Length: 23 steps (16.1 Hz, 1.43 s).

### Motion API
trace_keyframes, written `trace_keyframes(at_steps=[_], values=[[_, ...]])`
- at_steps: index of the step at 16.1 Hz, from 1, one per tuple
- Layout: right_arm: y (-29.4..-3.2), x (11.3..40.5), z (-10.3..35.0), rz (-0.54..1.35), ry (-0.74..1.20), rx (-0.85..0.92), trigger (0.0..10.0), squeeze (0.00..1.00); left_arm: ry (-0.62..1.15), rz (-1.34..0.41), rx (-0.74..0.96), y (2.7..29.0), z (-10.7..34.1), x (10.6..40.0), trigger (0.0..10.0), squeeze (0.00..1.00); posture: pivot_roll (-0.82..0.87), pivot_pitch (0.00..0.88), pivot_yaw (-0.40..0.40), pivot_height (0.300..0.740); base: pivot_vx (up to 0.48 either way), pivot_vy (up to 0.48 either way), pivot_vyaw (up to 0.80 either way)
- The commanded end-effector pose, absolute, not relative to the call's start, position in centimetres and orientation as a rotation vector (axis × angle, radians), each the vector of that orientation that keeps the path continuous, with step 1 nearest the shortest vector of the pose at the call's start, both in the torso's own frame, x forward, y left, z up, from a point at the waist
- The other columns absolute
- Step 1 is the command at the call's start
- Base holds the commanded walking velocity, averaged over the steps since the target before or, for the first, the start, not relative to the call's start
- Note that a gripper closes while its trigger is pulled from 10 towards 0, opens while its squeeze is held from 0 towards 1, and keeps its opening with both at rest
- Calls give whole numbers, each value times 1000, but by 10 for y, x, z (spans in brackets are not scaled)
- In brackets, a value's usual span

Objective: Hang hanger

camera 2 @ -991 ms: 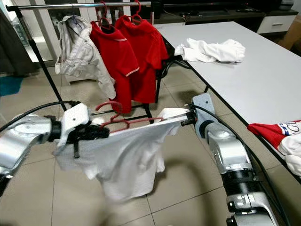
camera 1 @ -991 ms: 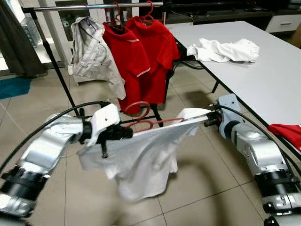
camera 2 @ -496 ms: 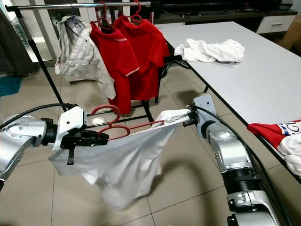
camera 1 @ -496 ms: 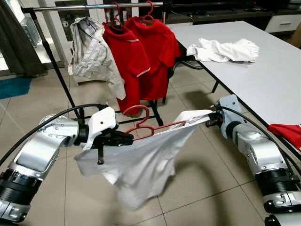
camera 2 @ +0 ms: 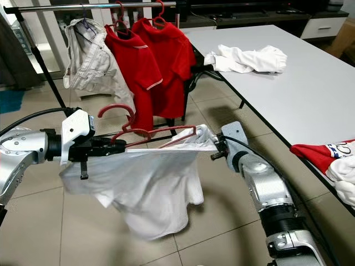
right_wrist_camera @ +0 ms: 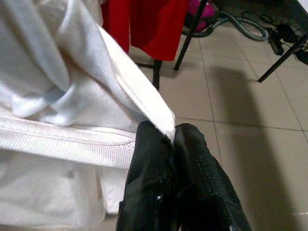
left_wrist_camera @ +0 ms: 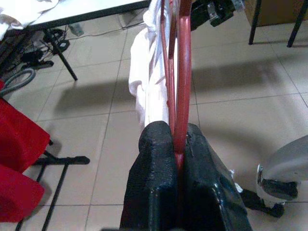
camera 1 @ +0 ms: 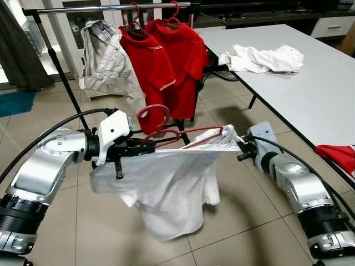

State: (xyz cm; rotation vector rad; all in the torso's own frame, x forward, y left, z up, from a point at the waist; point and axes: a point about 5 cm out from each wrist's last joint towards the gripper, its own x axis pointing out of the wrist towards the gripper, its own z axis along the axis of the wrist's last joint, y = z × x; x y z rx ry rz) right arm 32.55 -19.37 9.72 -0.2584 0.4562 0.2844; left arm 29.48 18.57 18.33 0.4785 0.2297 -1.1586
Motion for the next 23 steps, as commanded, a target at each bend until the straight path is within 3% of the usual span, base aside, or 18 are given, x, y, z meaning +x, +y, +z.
trace_keyframes(at_steps=[1, 7, 10, 15, 17, 19, 21, 23], values=[[-202, 326, 102, 244, 445, -281, 0, 0, 226, -1140, 508, 190, 188, 296, 0, 0, -103, 0, 5, 740, 0, 0, 0], [-218, 343, 150, 143, 281, -274, 0, 0, 445, -1184, 510, 194, 161, 286, 0, 0, -107, 0, 13, 740, 0, 0, 0], [-191, 338, 172, 266, 223, -292, 0, 0, 444, -970, 583, 203, 156, 310, 0, 0, -108, 0, 10, 740, 0, 0, 0], [-145, 323, 186, 425, 173, -289, 0, 0, 431, -1074, 584, 178, 149, 313, 0, 0, -113, 0, 13, 740, 0, 0, 0], [-110, 305, 181, 557, 184, -267, 0, 0, 374, -1092, 561, 160, 151, 319, 0, 0, -120, 0, 20, 740, 0, 0, 0], [-101, 298, 177, 597, 201, -264, 0, 0, 340, -1070, 556, 157, 153, 324, 0, 0, -120, 0, 20, 740, 0, 0, 0], [-99, 293, 168, 622, 241, -294, 0, 0, 306, -1056, 527, 155, 159, 327, 0, 0, -123, 0, 22, 740, 0, 0, 0], [-128, 299, 160, 516, 295, -362, 0, 0, 314, -1067, 521, 163, 161, 324, 0, 0, -122, 0, 22, 740, 0, 0, 0]])
